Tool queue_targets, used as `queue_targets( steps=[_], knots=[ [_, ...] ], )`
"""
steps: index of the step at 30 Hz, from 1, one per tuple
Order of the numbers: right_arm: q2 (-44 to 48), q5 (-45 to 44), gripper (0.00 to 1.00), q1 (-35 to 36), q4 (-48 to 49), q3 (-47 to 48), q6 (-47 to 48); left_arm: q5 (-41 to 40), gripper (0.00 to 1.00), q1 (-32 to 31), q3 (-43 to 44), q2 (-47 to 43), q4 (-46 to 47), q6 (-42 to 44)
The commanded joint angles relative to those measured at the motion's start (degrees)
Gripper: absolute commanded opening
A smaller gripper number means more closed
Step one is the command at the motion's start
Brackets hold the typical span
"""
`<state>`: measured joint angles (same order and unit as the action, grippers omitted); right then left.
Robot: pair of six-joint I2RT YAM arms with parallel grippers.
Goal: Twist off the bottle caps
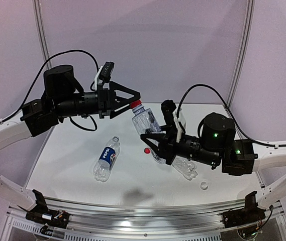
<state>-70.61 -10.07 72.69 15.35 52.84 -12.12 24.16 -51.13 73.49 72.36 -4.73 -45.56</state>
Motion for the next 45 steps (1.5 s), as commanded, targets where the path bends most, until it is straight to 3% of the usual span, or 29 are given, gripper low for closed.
queue_targets(
  steps=[1, 6, 10, 13, 16, 20, 22, 26, 38, 45],
  knots=[
    [-0.70, 1.57, 0.00, -0.09, 1.53, 1.32, -0.93, 3.17, 0.69, -0.18, 1.29, 1.54, 1.46, 0.44],
    [-1.27, 1.71, 0.00, -0.03, 1.45, 1.56, -0.81, 3.70, 0.45, -0.30, 1.48, 1.91, 1.48, 0.63],
    [-1.70, 1.78, 0.00, -0.09, 1.43, 2.02, -0.32, 3.30, 0.18, -0.58, 1.52, 1.98, 0.62, 0.57],
    [-2.17, 0.80, 0.00, -0.09, 0.81, 3.01, 1.06, 0.61, 0.12, -0.98, 3.03, 2.77, -4.26, -0.02],
    [-4.54, -5.26, 0.00, -0.09, -4.52, 6.68, 4.83, -5.75, 0.11, -1.97, 6.30, 4.71, -13.02, -3.28],
    [-16.96, -33.18, 0.00, 2.51, -30.39, 24.51, 17.54, -13.59, 0.11, -2.30, 12.69, 8.69, -26.83, -11.74],
    [-18.33, -37.61, 0.00, 3.41, -28.97, 25.60, 23.04, -13.26, 0.12, -2.26, 15.22, 10.34, -27.75, -12.36],
    [-13.68, -32.90, 0.00, 3.44, -17.24, 19.18, 22.41, -12.55, 0.12, -2.09, 17.63, 12.45, -27.85, -11.61],
    [-7.18, -22.33, 0.00, 3.46, -8.52, 10.17, 17.34, -9.99, 0.20, -1.42, 13.34, 11.25, -21.15, -12.52],
    [-5.28, -18.79, 0.00, 3.42, -4.79, 6.70, 16.17, -9.17, 0.35, -1.20, 10.79, 8.89, -18.94, -12.31]
  ],
)
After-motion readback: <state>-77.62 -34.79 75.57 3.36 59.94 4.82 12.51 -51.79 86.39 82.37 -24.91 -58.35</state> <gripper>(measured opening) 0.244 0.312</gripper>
